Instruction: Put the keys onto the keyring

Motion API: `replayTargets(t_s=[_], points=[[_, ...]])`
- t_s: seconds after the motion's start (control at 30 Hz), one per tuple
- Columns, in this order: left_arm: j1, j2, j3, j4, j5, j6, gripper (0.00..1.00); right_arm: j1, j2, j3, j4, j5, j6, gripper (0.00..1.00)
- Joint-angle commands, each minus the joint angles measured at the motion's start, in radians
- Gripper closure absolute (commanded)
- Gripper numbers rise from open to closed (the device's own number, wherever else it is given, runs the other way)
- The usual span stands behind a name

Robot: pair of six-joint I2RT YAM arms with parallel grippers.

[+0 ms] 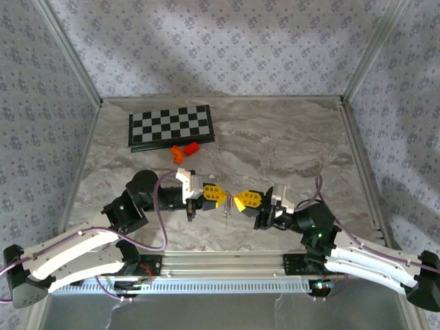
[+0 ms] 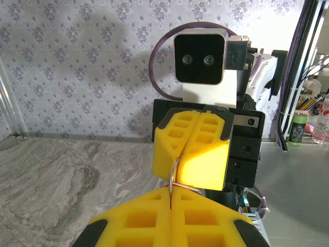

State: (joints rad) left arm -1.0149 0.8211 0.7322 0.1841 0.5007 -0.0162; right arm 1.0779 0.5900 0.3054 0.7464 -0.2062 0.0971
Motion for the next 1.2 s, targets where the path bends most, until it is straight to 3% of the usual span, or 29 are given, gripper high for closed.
replayTargets(t_s=[0.0,1.17], points=[[-0.007,0.0,0.023,0.05,0.016,0.006,1.0,0.002,-0.001,0.006,0.045,0.0,0.004,1.0],[-0.005,-0.011,0.015,0.021,-0.005,0.008,1.0,0.013,-0.001,0.002,0.065,0.016,-0.011,1.0]])
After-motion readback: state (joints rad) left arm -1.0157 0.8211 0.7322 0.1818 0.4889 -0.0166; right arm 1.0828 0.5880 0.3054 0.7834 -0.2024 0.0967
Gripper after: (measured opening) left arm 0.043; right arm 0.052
